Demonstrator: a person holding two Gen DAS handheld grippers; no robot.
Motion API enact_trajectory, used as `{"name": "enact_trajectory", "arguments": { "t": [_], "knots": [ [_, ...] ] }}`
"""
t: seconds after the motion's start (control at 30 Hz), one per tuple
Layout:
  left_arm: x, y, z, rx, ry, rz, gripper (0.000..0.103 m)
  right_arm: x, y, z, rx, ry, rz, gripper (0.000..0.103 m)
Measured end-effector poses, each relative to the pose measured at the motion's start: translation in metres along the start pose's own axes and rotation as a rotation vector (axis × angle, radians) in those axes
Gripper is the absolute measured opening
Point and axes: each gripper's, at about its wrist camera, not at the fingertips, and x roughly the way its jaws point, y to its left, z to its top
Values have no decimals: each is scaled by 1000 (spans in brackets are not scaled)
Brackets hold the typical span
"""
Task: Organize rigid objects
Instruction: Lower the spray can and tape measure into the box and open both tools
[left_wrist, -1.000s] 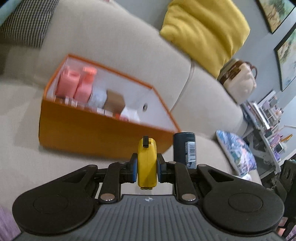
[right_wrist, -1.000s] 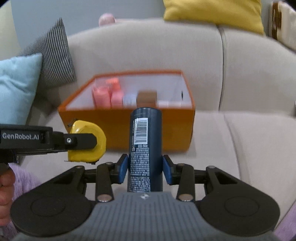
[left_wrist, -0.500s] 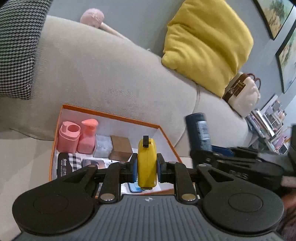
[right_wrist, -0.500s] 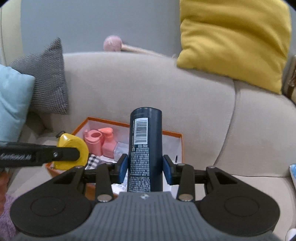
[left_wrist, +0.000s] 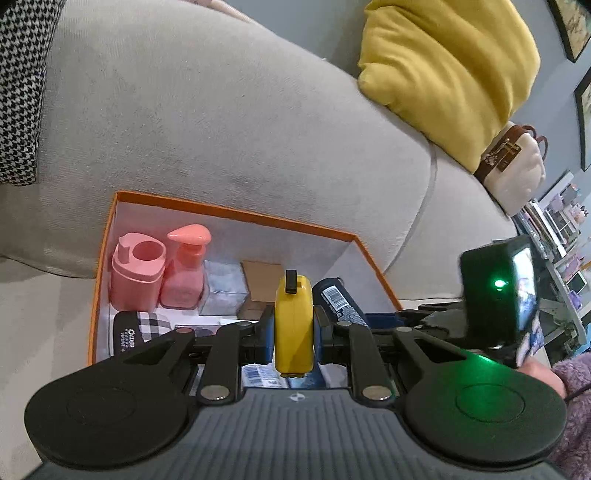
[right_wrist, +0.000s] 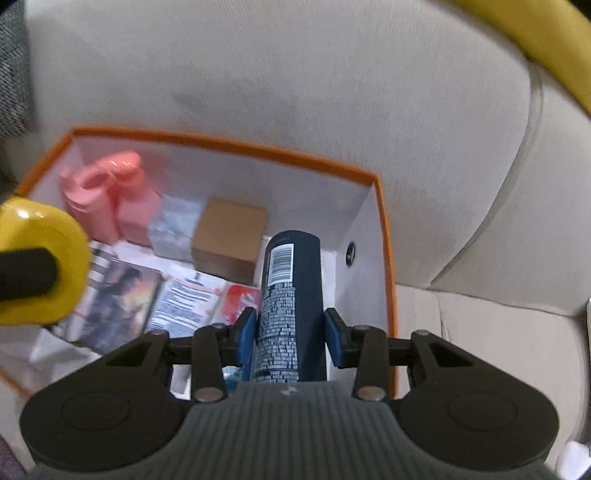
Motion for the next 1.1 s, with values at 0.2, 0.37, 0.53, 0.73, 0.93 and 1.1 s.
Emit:
{"name": "enact_trajectory", "arguments": {
  "t": [0.2,0.37,0.53,0.73,0.93,1.1],
  "knots": [
    [12,11,2,-9,18,-3,21,29,12,15,-95,36,-87,41],
    [21,18,4,-37,42,-11,21,40,20,21,-151,84,-75,41],
    [26,22,6,-51,47,-9,21,50,20,23,-161,123,-77,41],
    [29,22,4,-49,58,5,21,52,19,26,-148,115,-62,41],
    [34,14,5,-53,86,-13,21,21,10,25,-176,19,-42,40],
    [45,-6,6,-61,123,-41,21,-27,-17,16,-82,-133,-33,40]
  ]
}}
